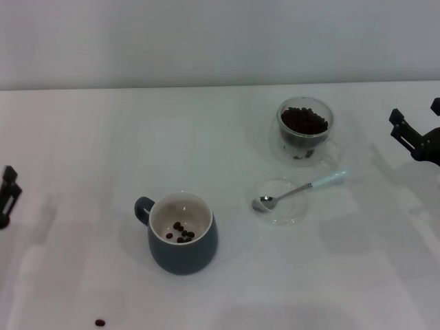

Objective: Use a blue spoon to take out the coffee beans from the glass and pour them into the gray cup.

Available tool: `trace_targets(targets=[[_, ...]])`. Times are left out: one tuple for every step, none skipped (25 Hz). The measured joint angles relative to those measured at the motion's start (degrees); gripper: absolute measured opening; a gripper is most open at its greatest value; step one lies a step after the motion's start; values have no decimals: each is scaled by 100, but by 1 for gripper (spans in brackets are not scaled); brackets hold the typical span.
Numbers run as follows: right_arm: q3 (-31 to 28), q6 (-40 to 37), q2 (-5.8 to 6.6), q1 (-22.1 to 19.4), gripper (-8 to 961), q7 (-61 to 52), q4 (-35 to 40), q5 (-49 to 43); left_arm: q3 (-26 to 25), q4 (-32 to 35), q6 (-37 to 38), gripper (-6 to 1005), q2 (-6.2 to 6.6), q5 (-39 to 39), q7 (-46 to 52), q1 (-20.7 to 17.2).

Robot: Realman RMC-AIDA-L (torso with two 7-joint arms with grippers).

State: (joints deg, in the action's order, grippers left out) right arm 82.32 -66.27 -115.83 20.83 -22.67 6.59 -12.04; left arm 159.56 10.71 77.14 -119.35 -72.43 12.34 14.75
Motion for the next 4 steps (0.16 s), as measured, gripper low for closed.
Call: trace_targets(targets=[[6,0,-1,-1,876,0,0,0,-86,-23,-33,817,-3,-248,-2,125],[11,0,-1,-1,876,0,0,0,-97,-25,-42,817,-3,-310,-3,157],[11,0,-1,-1,876,0,0,0,-116,-29,-63,817,-3,-444,-3,222],[9,2,-1,-1,876,0,0,0,-116,-34,-78,817,-2,-535,-3,259]])
